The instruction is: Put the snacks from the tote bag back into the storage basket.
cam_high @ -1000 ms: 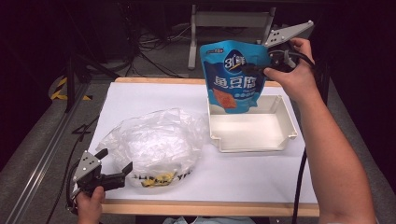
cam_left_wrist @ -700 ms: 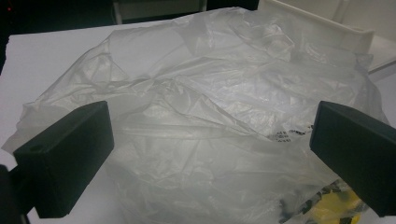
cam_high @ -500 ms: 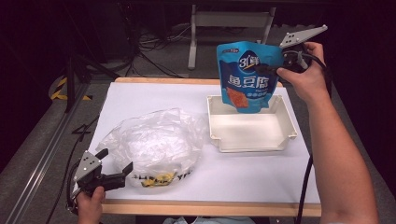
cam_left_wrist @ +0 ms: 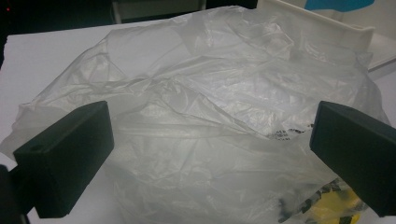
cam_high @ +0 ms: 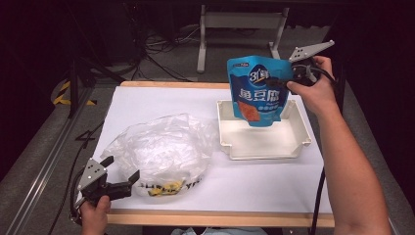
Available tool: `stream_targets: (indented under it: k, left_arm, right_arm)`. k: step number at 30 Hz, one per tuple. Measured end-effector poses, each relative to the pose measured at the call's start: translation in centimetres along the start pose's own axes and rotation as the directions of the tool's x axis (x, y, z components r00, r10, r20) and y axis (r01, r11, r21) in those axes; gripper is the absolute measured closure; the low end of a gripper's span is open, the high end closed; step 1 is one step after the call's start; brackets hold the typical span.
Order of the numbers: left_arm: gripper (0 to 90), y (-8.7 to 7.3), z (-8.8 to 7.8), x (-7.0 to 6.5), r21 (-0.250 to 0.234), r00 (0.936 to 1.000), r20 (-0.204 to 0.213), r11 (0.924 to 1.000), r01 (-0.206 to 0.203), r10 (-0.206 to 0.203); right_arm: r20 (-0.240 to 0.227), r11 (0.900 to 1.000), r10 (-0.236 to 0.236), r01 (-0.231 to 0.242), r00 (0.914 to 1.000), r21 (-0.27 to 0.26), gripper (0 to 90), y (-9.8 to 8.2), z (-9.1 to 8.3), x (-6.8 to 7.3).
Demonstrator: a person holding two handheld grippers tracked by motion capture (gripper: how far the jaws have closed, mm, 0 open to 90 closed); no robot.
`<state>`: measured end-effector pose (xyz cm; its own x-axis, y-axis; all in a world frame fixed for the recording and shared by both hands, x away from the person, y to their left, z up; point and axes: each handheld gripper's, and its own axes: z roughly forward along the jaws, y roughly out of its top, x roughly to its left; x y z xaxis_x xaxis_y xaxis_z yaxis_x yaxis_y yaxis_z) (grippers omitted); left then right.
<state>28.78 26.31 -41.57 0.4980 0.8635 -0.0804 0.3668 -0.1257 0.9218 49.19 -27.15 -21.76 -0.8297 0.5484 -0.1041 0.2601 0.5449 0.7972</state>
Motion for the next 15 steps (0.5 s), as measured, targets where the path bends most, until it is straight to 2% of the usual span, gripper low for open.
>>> stream_targets:
  k: [15]
  left_arm:
    - [0.5,0.0,0.1,-0.1,0.001,1.0,0.001,1.0,-0.003,0.003]
  right_arm:
    - [-0.012,0.999,0.03,-0.03,0.9995,0.028,90.0,-2.2,1.3,-0.4]
